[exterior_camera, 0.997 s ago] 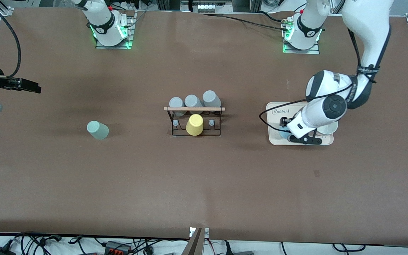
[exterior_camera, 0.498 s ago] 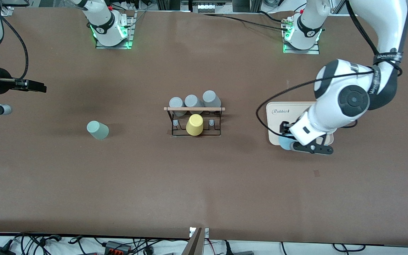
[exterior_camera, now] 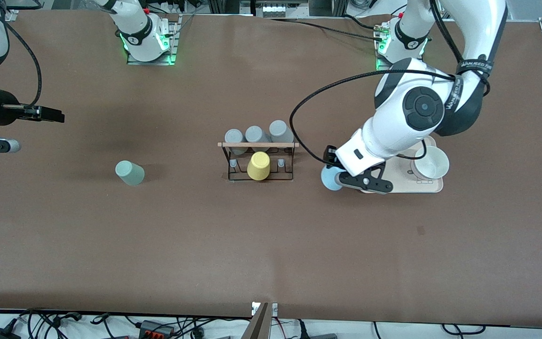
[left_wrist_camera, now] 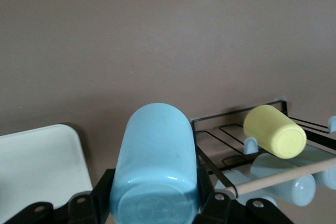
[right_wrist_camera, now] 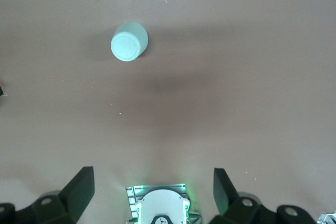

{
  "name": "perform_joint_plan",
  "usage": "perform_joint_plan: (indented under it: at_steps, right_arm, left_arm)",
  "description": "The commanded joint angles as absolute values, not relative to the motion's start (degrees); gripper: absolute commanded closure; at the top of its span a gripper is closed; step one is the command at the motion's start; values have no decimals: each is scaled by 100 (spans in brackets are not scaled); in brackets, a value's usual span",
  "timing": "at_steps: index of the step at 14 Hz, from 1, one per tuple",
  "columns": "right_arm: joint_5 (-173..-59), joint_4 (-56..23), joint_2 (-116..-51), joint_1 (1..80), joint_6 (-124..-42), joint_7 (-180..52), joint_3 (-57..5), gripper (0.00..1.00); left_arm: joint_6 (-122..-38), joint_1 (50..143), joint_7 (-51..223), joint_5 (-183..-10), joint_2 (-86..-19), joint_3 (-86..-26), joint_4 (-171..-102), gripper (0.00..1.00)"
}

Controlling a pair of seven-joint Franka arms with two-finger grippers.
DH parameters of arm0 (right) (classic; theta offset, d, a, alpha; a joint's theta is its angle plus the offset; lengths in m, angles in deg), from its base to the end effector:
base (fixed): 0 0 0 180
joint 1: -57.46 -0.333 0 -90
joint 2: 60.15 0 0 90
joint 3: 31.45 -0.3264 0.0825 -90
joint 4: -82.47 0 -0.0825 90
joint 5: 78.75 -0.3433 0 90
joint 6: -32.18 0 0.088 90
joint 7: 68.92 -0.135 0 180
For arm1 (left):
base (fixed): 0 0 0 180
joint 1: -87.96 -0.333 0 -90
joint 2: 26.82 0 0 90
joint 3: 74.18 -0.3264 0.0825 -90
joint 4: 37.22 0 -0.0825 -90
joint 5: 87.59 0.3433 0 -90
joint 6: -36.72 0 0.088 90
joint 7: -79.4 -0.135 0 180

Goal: Hang scattered cups on rack with three cups
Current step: 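Carry the light blue cup with the left gripper to the rack, then hang the light blue cup on the rack peg beside the yellow cup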

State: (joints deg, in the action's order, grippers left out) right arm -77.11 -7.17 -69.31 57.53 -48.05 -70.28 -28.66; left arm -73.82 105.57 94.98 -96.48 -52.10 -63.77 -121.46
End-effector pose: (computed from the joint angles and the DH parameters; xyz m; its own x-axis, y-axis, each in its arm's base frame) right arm 0.5249 -0.0287 0.5153 0.9452 -0.0777 -0.3172 -0.0673 -0.9968 0.0436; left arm 0.5803 -0.3045 0.4287 0.9876 -0.1503 -0.0442 -0.1373 -0.9663 0.2179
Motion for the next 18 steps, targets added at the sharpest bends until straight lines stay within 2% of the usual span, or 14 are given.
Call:
perform_joint_plan:
  at_steps: [1,4,18]
  right_arm:
    - [-7769,-946,-6753,5719,-4946,-6945,-2837,0]
    - [-7769,-1016,-6709,5728,-5025,-6945,-2837,0]
    - [-7778,-1227,-6560,5710,-5087,-6936,-2837,0]
  left_arm:
    - [-7252,11053,9531,-9726,-5660,-6451,-11581,62]
    - [-7235,11370,9828,-9726,-5959,-6495,-11238,62]
    - [-7226,11863,10840,-9383,-6206,-6504,-11193,63]
